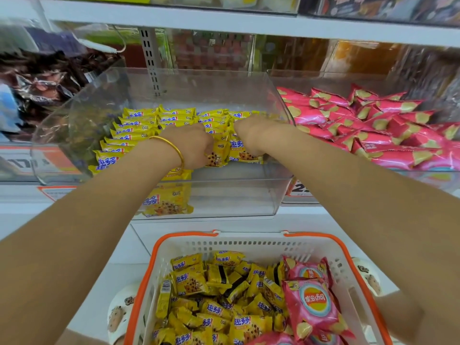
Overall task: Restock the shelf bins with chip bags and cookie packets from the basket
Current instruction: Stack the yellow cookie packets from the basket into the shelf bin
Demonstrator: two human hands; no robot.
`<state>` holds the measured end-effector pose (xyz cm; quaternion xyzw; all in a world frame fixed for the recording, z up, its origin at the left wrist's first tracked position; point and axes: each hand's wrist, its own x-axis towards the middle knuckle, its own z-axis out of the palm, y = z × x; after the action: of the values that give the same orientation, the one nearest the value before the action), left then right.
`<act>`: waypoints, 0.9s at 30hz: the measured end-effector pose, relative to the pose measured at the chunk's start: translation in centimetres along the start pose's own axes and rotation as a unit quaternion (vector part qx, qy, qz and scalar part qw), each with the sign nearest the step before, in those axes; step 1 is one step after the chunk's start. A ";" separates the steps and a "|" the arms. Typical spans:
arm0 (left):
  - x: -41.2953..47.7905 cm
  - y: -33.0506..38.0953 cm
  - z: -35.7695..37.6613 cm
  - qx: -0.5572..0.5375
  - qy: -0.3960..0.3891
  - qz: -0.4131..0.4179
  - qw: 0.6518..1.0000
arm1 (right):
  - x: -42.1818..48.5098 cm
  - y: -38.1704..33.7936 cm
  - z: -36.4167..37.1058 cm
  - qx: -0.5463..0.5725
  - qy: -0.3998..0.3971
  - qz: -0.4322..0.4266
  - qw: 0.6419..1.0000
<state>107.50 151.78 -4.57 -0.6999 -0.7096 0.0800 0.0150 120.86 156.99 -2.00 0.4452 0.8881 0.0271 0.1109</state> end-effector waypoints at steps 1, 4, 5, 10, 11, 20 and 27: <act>0.0 0.1 0.0 0.003 0.004 -0.001 1.000 | 0.0 -0.1 0.0 -0.011 -0.005 -0.002 1.000; -0.1 0.3 0.1 -0.006 0.014 -0.001 1.000 | -0.4 -0.3 -0.2 -0.053 -0.031 -0.020 0.998; -0.2 0.4 0.2 -0.015 0.018 -0.002 1.000 | -0.5 -0.2 -0.4 -0.067 -0.039 -0.023 0.997; -1.0 -0.2 0.5 -0.046 0.039 -0.005 0.998 | -1.1 -0.1 -1.6 -0.048 -0.018 -0.013 0.999; -1.1 -0.3 0.6 -0.050 0.043 -0.003 0.998 | -1.1 -0.1 -1.7 -0.046 -0.018 -0.011 0.999; -3.5 -0.7 -0.4 -0.129 0.128 0.053 0.982 | -5.4 0.1 -3.1 0.090 0.113 -0.040 0.989; -15.4 3.4 0.2 -0.270 0.225 0.217 0.911 | -16.6 -1.0 4.0 0.408 -0.004 -0.153 0.900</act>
<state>111.10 136.48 -3.82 -0.8136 -0.5123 -0.2731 -0.0325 130.54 142.95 -3.17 0.3102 0.8782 -0.3565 -0.0741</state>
